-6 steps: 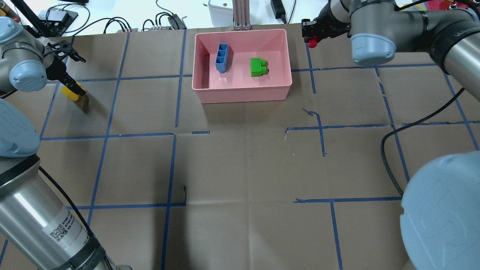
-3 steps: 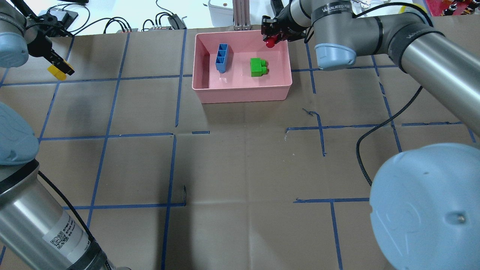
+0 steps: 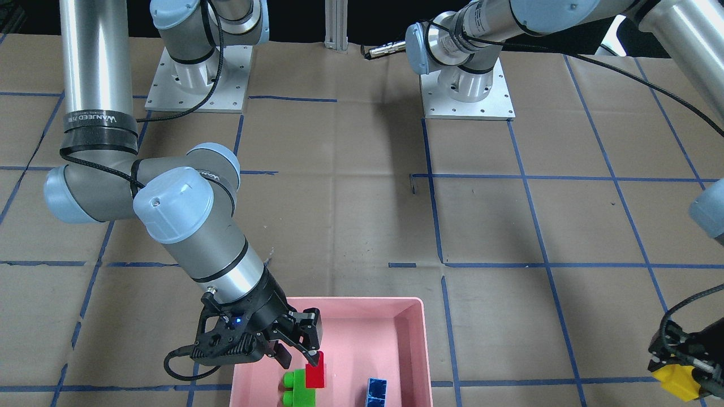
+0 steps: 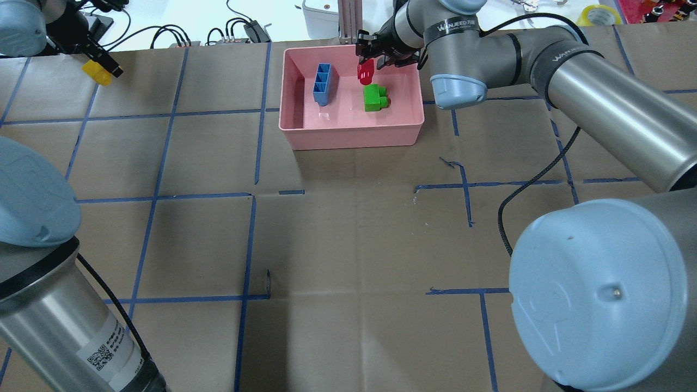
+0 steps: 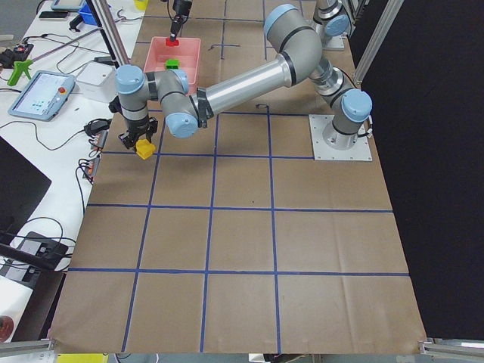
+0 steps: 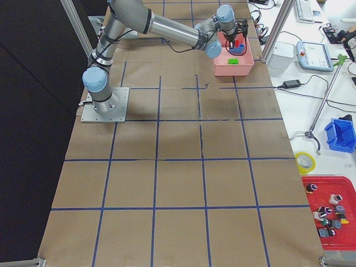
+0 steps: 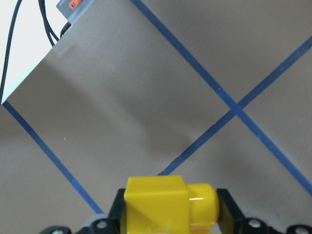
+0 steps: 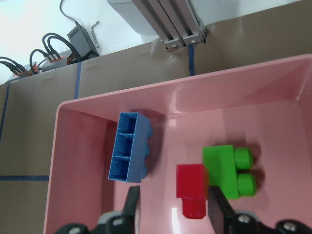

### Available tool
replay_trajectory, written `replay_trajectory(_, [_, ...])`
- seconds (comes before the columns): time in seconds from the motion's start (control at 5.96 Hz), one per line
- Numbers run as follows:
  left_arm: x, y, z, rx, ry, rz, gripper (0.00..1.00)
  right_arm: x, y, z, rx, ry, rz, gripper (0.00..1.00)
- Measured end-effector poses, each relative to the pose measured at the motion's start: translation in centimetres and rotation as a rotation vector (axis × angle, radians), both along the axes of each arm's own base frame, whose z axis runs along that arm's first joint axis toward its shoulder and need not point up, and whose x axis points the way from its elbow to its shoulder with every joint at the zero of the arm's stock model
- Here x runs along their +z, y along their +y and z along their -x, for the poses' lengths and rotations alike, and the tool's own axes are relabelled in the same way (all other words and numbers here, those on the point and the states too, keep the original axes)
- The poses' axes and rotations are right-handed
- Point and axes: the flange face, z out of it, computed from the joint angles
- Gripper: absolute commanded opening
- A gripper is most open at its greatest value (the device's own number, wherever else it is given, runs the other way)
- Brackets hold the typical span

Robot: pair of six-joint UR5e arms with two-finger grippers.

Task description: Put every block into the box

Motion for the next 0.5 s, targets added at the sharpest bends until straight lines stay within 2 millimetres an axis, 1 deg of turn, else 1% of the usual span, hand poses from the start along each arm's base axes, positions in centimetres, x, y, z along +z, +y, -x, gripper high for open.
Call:
replay_trajectory(0.17, [0.4,-0.8,4.4,0.064,0.021,0.009,0.00,0.9,-0.2,0.1,-0.001,0.003,0.017,1.00])
replay_trajectory(0.34, [0.9,-1.4,8.9,0.134,0.043,0.018,0.00,2.3,-0.2,1.0,-0.002,0.050,0.033,1.00])
replay_trajectory(0.5, [1.5,-1.6,14.6,0.203,0.069,0.027,0.00,4.4,0.3,3.7,0.012,0.153,0.018,1.00])
